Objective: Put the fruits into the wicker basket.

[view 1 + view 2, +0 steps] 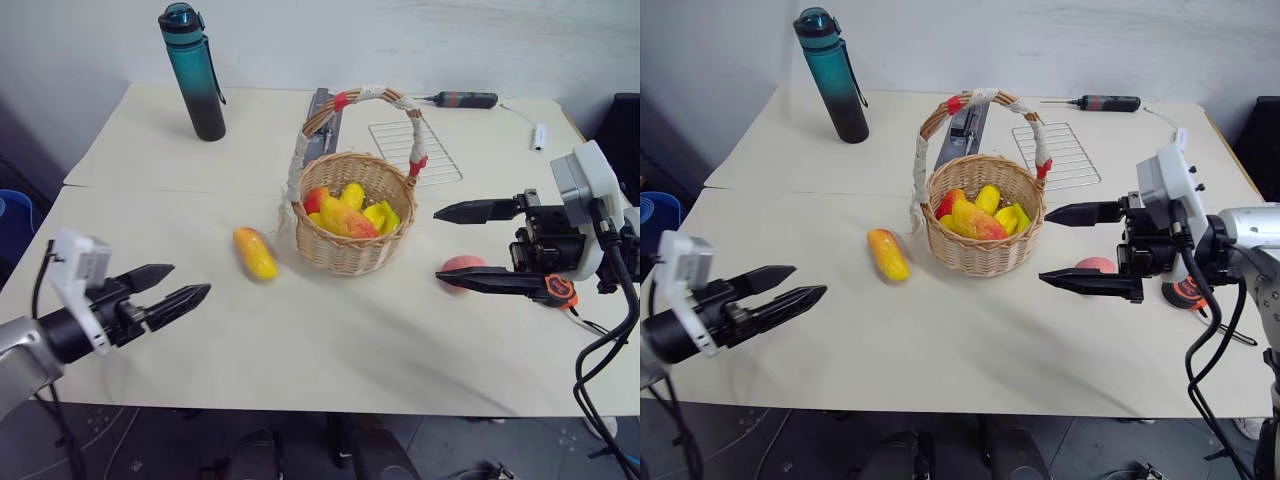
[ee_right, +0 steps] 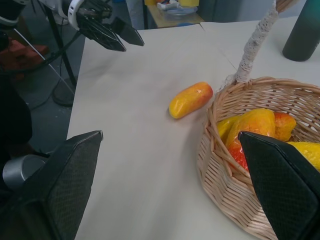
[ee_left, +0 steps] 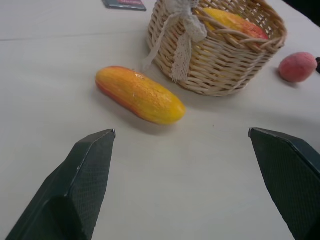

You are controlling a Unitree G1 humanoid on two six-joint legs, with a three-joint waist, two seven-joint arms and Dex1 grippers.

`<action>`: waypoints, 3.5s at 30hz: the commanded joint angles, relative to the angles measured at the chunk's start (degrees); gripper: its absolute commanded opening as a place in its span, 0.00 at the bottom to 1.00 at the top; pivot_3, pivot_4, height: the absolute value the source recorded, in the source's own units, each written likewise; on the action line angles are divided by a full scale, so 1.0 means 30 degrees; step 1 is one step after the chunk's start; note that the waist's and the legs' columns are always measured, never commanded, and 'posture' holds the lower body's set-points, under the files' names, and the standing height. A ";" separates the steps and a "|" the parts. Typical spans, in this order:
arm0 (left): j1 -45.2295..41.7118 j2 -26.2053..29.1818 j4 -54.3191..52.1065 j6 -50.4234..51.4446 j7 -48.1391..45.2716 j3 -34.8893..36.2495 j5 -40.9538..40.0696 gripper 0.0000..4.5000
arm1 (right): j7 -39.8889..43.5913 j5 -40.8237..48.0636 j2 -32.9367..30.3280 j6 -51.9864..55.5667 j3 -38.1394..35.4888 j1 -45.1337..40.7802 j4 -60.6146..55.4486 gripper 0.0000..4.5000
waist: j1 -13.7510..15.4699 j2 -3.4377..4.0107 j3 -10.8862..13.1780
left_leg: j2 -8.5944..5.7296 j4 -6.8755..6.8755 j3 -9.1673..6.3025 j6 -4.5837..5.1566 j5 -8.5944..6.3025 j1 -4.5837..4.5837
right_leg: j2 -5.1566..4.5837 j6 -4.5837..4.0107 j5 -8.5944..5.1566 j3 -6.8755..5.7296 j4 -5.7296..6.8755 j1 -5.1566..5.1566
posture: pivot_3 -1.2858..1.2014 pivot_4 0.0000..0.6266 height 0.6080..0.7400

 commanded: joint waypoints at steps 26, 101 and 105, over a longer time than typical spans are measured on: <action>-1.2657 -0.5678 1.4191 0.2953 0.1777 -0.9114 0.8393 0.81 | -0.4411 0.0516 0.0426 -0.0242 -0.1395 0.1917 -0.3998 1.00 | 0.0422 0.0001 -0.0009 | -0.0038 0.0124 0.0002 -0.0233 0.0137 0.0021 | 0.0003 -0.0016 -0.0010 0.0011 0.0175 -0.0004 | 0.52 0.24 1.00; -0.9151 0.0415 0.5030 -0.9632 -1.4633 -0.7602 0.9237 0.97 | -0.4681 -0.3637 0.0593 -0.1004 -1.2514 1.5257 -0.2096 1.00 | 0.0410 0.0017 0.0014 | -0.0100 0.0115 -0.0024 -0.0019 0.0147 -0.0036 | -0.0041 0.0084 0.0007 0.0048 0.0121 0.0007 | 0.52 0.24 1.00; -0.8681 0.1535 0.5148 -0.9670 -1.6514 -0.7295 0.8106 0.97 | -0.4049 -0.3856 0.1102 -0.1053 -1.3668 1.6600 -0.1858 1.00 | 0.0389 0.0005 0.0009 | -0.0120 0.0128 -0.0030 0.0043 0.0115 -0.0024 | -0.0056 0.0105 0.0008 0.0045 0.0086 0.0046 | 0.52 0.24 1.00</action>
